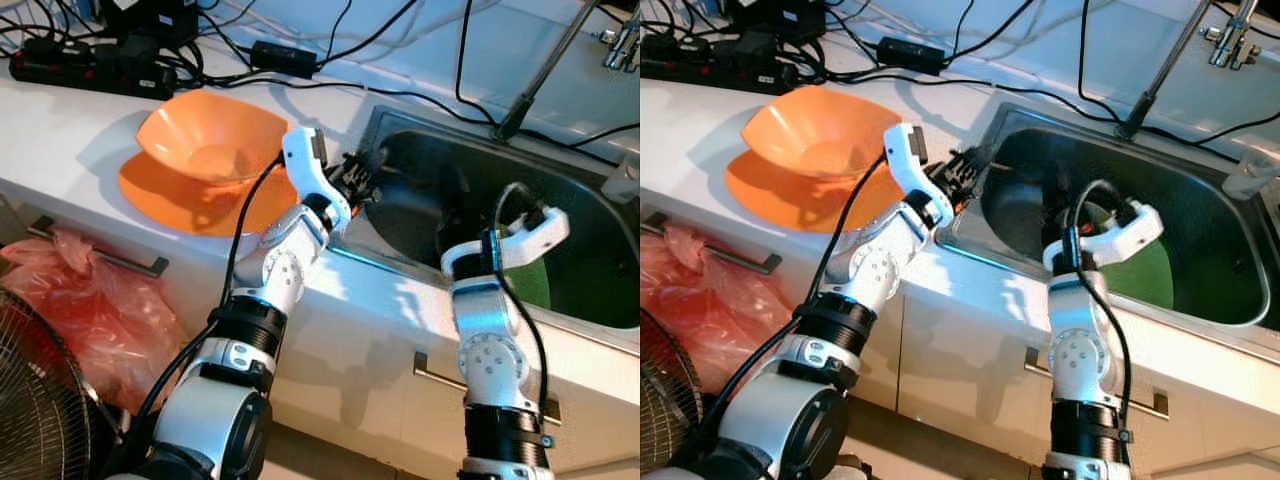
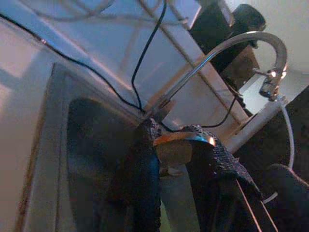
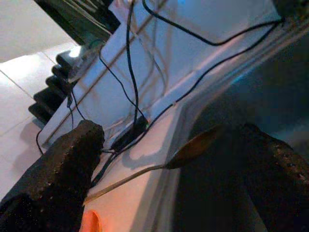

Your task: Kitchen organization

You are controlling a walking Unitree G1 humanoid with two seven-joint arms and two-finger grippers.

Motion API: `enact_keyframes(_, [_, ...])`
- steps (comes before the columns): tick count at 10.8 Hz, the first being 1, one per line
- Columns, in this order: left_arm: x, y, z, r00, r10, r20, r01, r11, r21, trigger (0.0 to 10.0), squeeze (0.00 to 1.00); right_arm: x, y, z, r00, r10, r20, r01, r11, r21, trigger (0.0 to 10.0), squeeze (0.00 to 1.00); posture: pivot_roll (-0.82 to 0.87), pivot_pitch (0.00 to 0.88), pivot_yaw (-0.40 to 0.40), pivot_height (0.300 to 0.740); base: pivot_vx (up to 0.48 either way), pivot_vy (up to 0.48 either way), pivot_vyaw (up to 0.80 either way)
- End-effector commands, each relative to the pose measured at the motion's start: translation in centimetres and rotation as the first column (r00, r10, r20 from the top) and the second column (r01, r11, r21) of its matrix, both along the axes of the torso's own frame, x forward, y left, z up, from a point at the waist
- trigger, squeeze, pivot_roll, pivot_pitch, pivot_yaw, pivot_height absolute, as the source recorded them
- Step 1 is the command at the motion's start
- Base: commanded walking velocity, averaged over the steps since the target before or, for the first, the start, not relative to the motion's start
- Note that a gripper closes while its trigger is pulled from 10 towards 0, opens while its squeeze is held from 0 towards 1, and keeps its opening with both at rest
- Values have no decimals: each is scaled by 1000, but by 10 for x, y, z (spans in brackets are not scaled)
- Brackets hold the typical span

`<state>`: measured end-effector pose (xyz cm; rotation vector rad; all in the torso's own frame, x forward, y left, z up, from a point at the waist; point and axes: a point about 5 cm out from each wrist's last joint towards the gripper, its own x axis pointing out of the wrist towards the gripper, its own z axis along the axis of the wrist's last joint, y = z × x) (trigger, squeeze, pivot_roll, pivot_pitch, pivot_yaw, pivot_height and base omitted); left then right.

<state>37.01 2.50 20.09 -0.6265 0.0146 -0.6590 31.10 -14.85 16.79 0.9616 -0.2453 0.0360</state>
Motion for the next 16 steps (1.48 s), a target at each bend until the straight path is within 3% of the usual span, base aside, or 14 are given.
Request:
enact_keyframes(1, [-11,-42,30,990,-115,82,120,991,-55,0,0,-7,-16,0,998,-64,-8,64,998,0,10000,0,233,15,-138,740,0,0,0])
enact_keyframes(2, [-12,-49,40,988,-128,91,134,989,-66,0,0,-12,-20,-5,996,-79,-44,74,991,-109,10000,0,225,9,-135,740,0,0,0])
enact_keyframes(3, [-11,-52,46,985,-138,103,143,989,-44,1137,0,-16,-23,-13,992,-91,-87,64,960,-273,10000,0,225,9,-135,740,0,0,0])
enact_keyframes(4, [-11,-52,50,983,-145,114,149,989,-23,510,0,-22,-28,-22,985,-109,-137,37,893,-448,10000,0,225,9,-135,740,0,0,0])
enact_keyframes(5, [-11,-51,50,981,-152,118,154,988,-6,510,0,-29,-40,-34,973,-119,-197,-22,805,-593,10000,0,221,8,-133,740,0,0,0])
enact_keyframes(7, [-14,-57,35,978,-193,84,189,981,52,0,0,-31,-52,-36,966,-169,-198,-21,709,-705,10000,0,219,6,-133,740,0,0,0])
enact_keyframes(8, [-21,-65,21,968,-244,55,236,963,128,0,0,-27,-51,-30,968,-193,-162,-4,631,-776,10000,0,216,5,-132,740,0,0,0])
enact_keyframes(9, [-27,-70,18,956,-291,49,281,948,151,0,0,-25,-51,-26,969,-209,-133,21,604,-797,10000,0,218,7,-133,740,0,0,0])
enact_keyframes(12, [-41,-80,10,930,-367,15,361,920,152,0,0,-15,-47,-4,979,-204,-2,119,579,-806,10000,0,224,11,-135,740,0,0,0])
enact_keyframes(14, [-36,-75,12,935,-353,-44,355,932,76,0,0,-10,-44,14,970,-223,98,217,609,-763,10000,0,220,14,-139,740,0,0,0])
enact_keyframes(15, [-35,-74,12,931,-355,-81,358,933,26,0,0,-7,-38,16,973,-199,121,217,584,-782,10000,0,220,14,-139,740,0,0,0])
enact_keyframes(16, [-34,-73,13,932,-353,-80,356,934,34,0,0,-6,-31,14,980,-160,118,188,559,-807,10000,0,224,19,-141,740,0,0,0])
